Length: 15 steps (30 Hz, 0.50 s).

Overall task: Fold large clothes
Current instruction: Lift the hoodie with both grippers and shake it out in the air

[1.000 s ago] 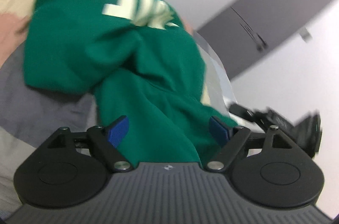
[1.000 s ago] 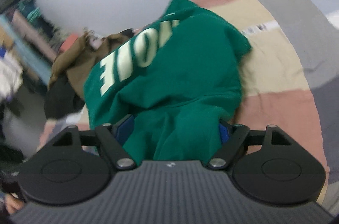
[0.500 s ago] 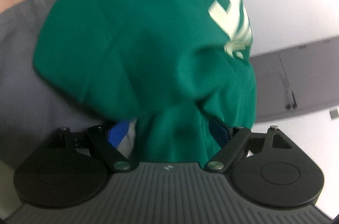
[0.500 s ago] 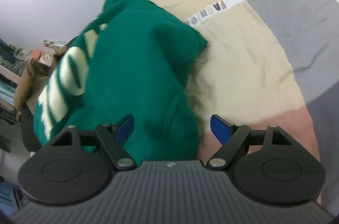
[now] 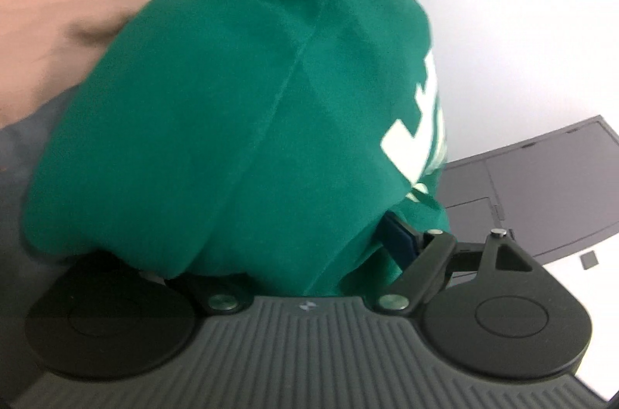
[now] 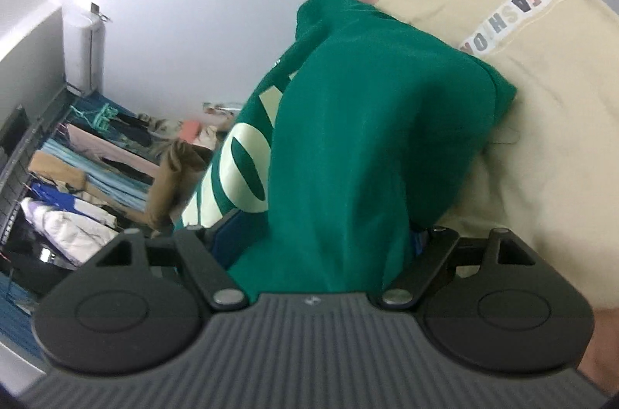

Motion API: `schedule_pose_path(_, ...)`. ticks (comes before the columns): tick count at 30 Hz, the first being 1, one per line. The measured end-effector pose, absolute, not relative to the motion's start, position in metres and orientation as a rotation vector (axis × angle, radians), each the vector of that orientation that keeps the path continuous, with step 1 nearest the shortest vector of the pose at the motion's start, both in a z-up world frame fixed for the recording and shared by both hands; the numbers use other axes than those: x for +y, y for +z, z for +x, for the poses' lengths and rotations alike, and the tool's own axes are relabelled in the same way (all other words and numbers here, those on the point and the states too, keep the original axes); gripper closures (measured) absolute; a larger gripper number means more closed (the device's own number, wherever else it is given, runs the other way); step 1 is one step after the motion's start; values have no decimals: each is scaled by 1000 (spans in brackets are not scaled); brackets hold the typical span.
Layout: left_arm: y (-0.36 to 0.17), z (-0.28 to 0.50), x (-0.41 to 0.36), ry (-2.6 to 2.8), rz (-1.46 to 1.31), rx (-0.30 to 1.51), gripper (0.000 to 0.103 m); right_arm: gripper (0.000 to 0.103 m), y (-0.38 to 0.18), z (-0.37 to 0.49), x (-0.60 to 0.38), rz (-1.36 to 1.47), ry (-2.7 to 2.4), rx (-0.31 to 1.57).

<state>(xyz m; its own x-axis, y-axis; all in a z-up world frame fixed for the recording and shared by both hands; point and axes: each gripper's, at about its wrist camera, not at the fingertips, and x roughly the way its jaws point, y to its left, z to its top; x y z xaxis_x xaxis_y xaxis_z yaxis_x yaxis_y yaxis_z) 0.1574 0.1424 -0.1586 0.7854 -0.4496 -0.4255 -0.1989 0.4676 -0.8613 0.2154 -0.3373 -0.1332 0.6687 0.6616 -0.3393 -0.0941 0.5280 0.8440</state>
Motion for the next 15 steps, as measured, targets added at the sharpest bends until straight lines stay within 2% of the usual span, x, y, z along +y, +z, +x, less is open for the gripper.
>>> schedule_pose_path(1,-157,158,142,-179,-1092,676,27,22,-135,217,-336,890,480,723)
schedule_pose_path(2,-155,159,142,-193,-1090,674,32,28,-138,219,-336,867,464,734)
schedule_pose_path(4,-150,160,140,-227,-1095,675,55,52,-145,225,-334,816,433,762)
schedule_pose_path(5,-148,161,139,-235,-1091,676,61,61,-147,227,-334,791,417,777)
schedule_pose_path(6,-144,159,138,-250,-1084,672,73,74,-148,229,-333,775,410,782)
schedule_pose_path(7,-140,157,139,-273,-1082,662,78,79,-148,230,-332,752,411,783)
schedule_pose_path(8,-134,152,140,-295,-1079,644,79,87,-142,228,-330,723,424,775)
schedule_pose_path(9,-128,147,142,-310,-1073,625,81,90,-135,225,-327,695,452,755)
schedule_pose_path(15,-97,118,160,-431,-1080,511,83,96,-69,188,-313,556,568,570)
